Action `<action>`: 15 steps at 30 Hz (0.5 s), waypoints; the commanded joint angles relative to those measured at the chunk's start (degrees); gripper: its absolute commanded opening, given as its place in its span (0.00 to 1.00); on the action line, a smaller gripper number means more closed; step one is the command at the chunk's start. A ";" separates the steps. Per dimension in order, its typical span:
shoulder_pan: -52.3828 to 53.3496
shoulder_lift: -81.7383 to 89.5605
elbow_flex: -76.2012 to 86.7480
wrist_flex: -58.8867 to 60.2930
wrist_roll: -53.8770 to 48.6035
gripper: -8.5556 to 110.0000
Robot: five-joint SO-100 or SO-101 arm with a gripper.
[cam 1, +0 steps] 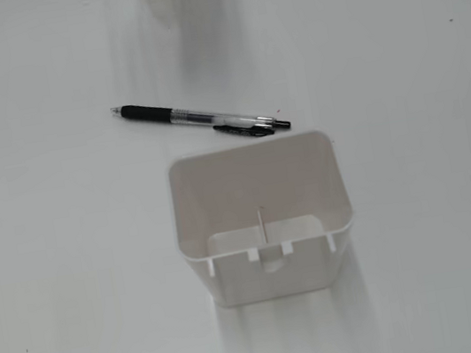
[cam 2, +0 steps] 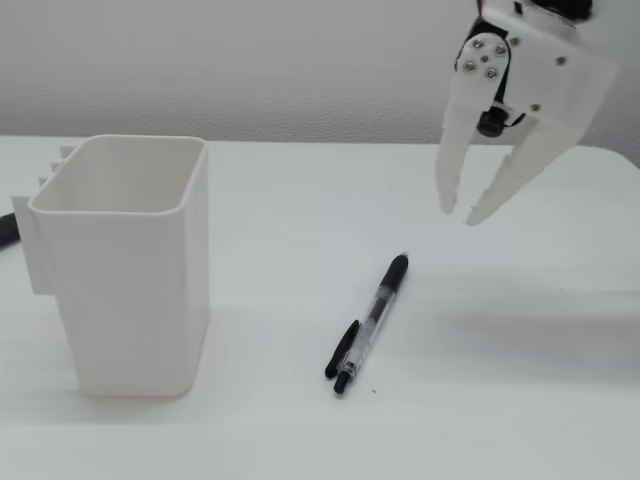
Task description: Pick up the pen and put it in the pen holder.
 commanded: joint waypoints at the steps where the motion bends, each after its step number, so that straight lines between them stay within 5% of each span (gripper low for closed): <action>1: -2.20 -16.26 -12.66 3.60 0.26 0.12; 7: -7.21 -27.77 -21.88 4.57 1.67 0.23; 15: -7.82 -31.29 -21.71 0.18 2.55 0.25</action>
